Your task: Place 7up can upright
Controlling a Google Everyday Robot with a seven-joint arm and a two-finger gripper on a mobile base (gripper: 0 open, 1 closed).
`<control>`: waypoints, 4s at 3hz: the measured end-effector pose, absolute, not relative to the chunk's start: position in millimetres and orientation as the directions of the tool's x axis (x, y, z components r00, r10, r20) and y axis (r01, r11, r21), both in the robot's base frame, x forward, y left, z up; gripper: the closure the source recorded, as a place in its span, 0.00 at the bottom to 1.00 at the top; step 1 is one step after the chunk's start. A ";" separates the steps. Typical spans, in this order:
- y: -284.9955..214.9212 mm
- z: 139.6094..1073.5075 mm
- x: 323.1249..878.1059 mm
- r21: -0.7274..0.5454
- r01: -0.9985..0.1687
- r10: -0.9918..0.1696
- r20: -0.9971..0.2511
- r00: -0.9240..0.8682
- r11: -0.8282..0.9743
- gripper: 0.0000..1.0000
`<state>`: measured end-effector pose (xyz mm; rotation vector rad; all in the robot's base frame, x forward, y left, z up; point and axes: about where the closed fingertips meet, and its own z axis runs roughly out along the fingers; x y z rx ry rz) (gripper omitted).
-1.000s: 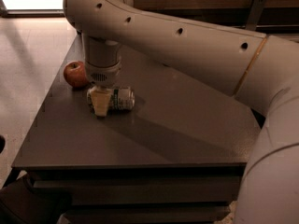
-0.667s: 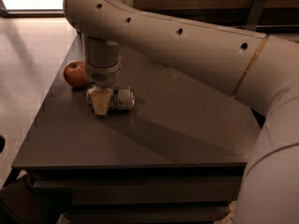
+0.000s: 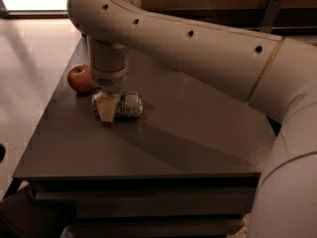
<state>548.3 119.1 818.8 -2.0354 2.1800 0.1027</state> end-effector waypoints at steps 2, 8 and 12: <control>106.4 901.7 551.1 -0.192 -0.981 -0.945 -0.323 0.060 0.003 1.00; 105.9 927.0 553.4 -0.260 -0.914 -0.161 -0.962 0.219 0.311 1.00; 76.6 875.8 569.5 -0.035 -0.905 -0.129 -0.991 -0.022 0.425 1.00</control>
Offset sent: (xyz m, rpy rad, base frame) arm 0.0050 -0.0257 0.1399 0.2778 -0.2326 0.1273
